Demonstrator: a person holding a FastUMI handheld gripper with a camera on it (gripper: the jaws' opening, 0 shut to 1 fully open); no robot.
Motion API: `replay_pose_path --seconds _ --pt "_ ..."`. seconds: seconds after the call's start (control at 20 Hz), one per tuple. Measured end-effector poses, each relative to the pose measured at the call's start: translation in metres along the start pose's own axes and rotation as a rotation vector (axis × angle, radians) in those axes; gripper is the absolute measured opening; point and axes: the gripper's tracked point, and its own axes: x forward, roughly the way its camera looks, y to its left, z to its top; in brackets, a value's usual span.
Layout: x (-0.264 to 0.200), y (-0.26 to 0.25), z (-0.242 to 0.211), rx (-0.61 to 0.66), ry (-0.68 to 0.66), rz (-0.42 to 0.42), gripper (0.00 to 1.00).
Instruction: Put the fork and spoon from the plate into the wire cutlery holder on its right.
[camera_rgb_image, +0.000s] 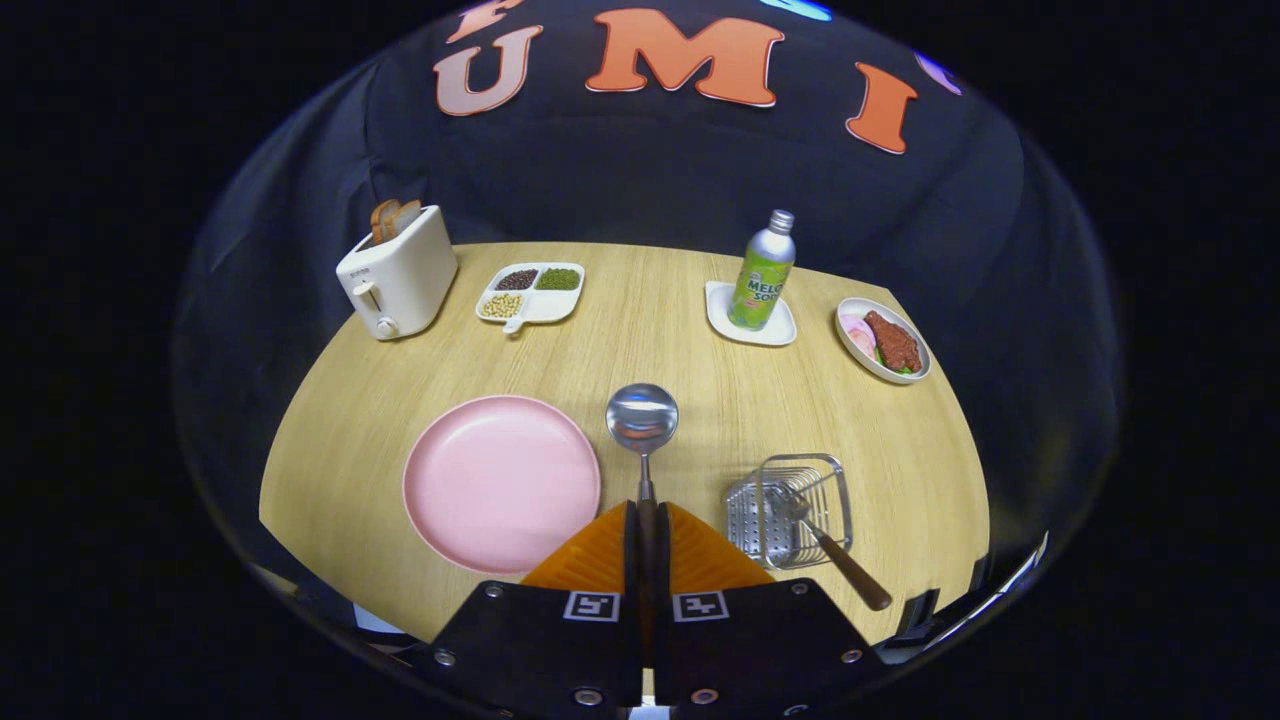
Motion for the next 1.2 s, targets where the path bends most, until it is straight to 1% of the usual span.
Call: replay_pose_path --seconds 0.25,0.55,0.75,1.0,1.2 --pt "-0.012 -0.051 -0.006 -0.042 0.056 -0.032 0.05" --pt "-0.021 -0.099 -0.015 -0.062 0.148 -0.029 0.05" --pt "-0.018 -0.114 -0.022 -0.096 0.219 0.003 0.05" --pt "-0.010 -0.112 -0.030 -0.142 0.311 0.066 0.05" --pt "-0.002 -0.116 -0.035 -0.195 0.361 0.077 0.05"
